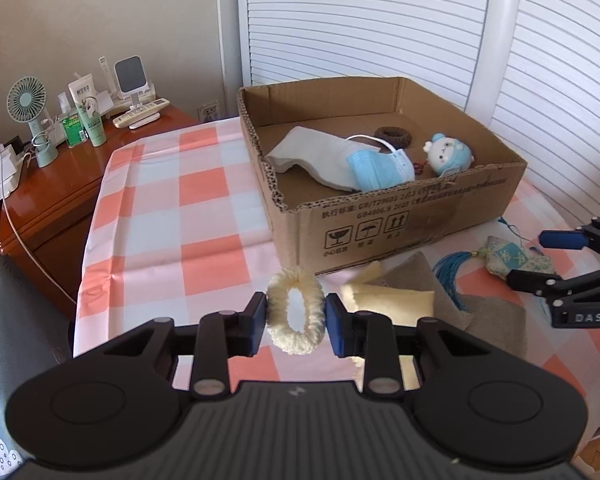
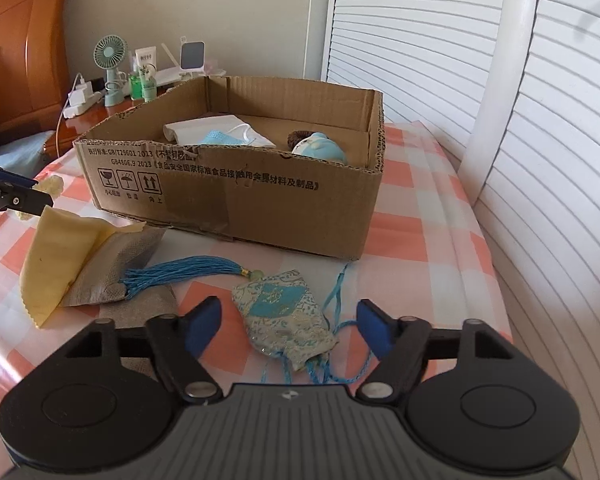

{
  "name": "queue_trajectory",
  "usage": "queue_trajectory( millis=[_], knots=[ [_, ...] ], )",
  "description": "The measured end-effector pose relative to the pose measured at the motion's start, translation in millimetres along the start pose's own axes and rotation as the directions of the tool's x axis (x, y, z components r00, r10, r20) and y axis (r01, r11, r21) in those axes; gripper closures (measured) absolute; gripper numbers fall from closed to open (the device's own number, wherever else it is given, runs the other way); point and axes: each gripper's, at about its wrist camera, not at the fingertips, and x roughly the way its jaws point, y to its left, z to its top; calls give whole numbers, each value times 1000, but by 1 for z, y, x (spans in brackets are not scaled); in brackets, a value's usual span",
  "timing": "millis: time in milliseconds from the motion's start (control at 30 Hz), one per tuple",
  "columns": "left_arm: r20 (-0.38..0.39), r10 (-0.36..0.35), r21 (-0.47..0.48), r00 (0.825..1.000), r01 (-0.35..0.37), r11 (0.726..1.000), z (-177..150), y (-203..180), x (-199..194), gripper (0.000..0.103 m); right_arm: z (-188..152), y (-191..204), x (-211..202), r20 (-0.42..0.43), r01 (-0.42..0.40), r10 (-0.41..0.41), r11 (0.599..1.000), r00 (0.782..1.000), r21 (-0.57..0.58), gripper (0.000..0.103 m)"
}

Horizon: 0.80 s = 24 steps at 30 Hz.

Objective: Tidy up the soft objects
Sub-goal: 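Carry the cream ring into the box and open the left tool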

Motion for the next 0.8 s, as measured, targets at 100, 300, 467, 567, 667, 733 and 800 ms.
queue_trajectory(
  millis=[100,300,467,567,667,733,800],
  knots=[
    [0,-15,11,1000,15,1000,2,-4,-2,73,0,-2,8,-2,-5,5,1000,1000,-24,24],
    [1,-48,24,999,48,999,5,-10,-8,73,4,3,24,-43,-53,49,994,998,-98,31],
    [2,-75,47,997,75,996,11,-17,-16,73,5,6,20,-56,-77,71,992,996,-99,61],
    [9,-78,75,997,78,994,15,-23,-22,73,7,10,17,-71,-55,47,991,996,-122,67],
    [17,-84,99,996,82,992,20,-28,-28,73,7,13,13,-77,-37,26,990,997,-139,70],
    [21,-85,110,996,82,990,24,-31,-31,73,9,13,7,-71,-45,35,988,997,-145,70],
    [24,-83,122,996,80,989,29,-33,-33,73,11,11,0,-64,-51,42,987,997,-152,70]
  ],
)
